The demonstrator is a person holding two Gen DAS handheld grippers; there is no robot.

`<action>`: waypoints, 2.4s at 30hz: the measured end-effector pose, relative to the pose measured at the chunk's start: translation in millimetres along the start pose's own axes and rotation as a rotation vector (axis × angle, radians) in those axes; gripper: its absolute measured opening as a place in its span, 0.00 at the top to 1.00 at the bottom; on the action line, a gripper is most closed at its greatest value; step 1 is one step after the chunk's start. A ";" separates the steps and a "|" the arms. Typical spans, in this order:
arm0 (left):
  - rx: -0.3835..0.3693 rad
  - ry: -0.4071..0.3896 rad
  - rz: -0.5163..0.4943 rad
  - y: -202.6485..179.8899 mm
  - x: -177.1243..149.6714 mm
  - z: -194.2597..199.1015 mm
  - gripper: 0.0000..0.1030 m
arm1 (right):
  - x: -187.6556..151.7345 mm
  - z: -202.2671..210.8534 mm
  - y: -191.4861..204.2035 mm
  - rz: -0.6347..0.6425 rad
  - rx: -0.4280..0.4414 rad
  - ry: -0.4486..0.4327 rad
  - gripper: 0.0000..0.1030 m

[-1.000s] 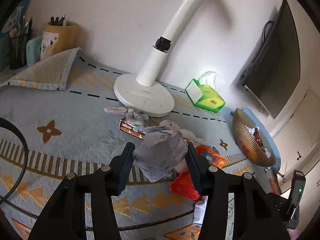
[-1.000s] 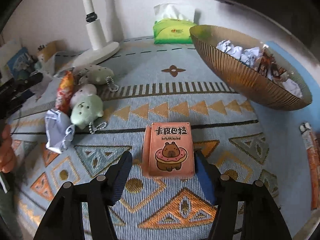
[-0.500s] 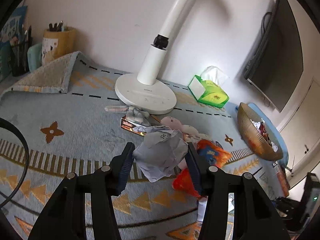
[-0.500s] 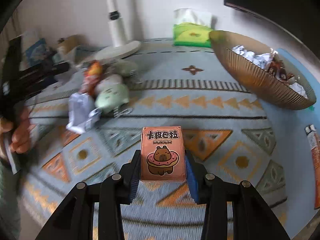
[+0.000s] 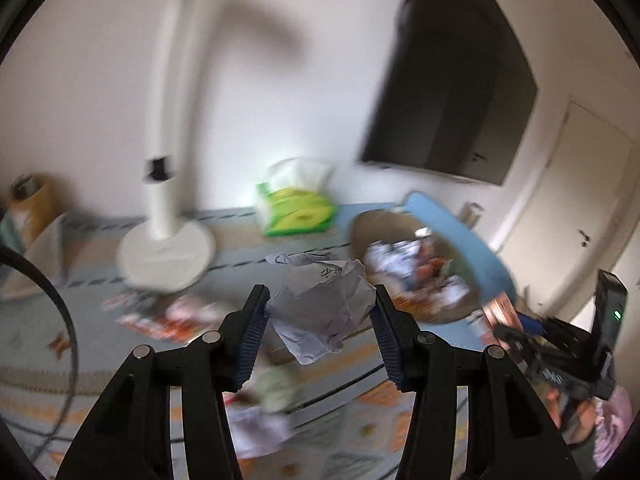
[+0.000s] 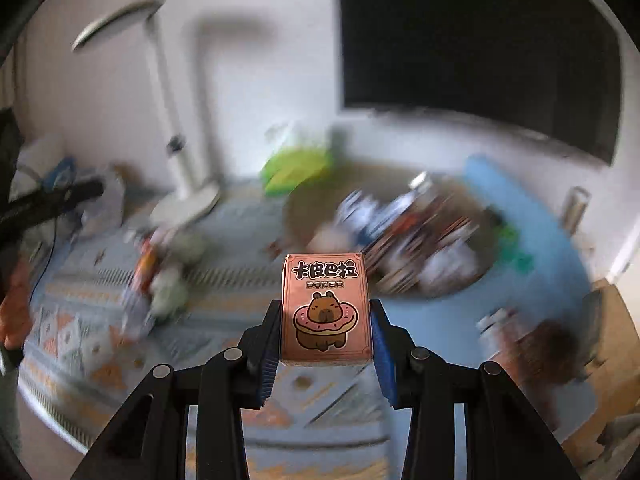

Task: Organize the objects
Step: 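Carry the capybara box and white paper over the woven tray, then open both tools to drop the box and paper into the tray, then move both tools back over the rug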

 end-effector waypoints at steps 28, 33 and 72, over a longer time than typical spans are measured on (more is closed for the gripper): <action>-0.190 0.287 0.095 -100.7 66.8 -229.9 0.30 | 74.8 -115.8 -173.1 -0.528 0.161 0.103 0.30; -0.227 0.229 0.087 -95.7 68.7 -183.4 0.30 | 71.8 -86.7 -166.5 -0.508 0.186 0.053 0.30; -0.005 0.198 0.137 147.0 -91.7 -85.5 0.02 | 19.8 -173.6 164.0 0.183 0.382 0.184 0.25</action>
Point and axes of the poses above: each gripper's, at about its wrist camera, not at the fingertips, and z roughly against the way its jaws point, y to its left, x to its top, the point moved 4 cm from there along -z, roughly the way its jaws point, and after that the axes turned 10 degrees about y, right-handed, at the moved point
